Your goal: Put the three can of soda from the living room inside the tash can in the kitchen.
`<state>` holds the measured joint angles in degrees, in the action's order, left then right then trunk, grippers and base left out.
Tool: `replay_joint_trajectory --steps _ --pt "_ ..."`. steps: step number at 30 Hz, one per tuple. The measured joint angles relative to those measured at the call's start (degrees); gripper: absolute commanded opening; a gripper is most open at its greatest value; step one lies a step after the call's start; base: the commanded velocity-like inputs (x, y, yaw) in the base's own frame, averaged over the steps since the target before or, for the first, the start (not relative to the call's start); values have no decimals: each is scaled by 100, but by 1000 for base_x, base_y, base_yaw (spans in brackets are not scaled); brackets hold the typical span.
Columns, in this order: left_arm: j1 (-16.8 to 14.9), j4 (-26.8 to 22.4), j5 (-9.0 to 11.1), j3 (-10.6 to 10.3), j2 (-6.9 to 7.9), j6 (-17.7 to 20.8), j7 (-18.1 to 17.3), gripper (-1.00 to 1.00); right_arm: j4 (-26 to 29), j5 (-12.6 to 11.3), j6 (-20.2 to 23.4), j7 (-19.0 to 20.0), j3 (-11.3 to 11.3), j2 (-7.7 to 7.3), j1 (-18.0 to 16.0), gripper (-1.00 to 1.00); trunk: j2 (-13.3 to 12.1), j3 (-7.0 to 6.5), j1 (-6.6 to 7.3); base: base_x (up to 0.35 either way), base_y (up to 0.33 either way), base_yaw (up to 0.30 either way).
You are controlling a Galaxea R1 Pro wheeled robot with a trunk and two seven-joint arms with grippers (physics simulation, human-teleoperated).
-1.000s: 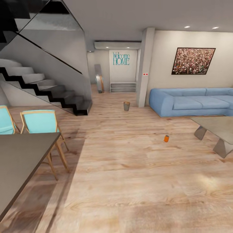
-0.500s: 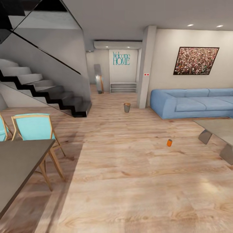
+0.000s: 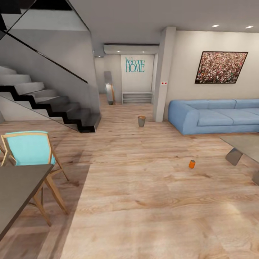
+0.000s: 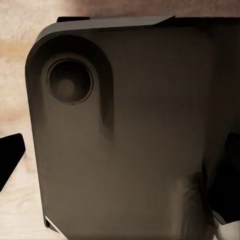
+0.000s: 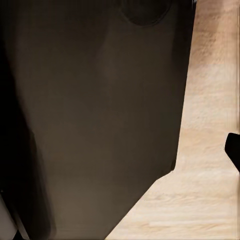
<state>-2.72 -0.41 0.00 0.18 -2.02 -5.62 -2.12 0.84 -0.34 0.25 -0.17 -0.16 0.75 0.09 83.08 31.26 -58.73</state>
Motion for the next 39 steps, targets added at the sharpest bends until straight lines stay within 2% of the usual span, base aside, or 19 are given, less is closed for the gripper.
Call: replay_joint_trajectory --steps 10,39 --pt "0 3 0 0 0 0 -1 100 31 22 -23 -8 2 -102 0 100 0 0 0 344 0 0" --pt "0 6 -7 -1 -35 0 1 100 39 27 -43 -9 33 -119 0 100 0 0 0 343 0 0"
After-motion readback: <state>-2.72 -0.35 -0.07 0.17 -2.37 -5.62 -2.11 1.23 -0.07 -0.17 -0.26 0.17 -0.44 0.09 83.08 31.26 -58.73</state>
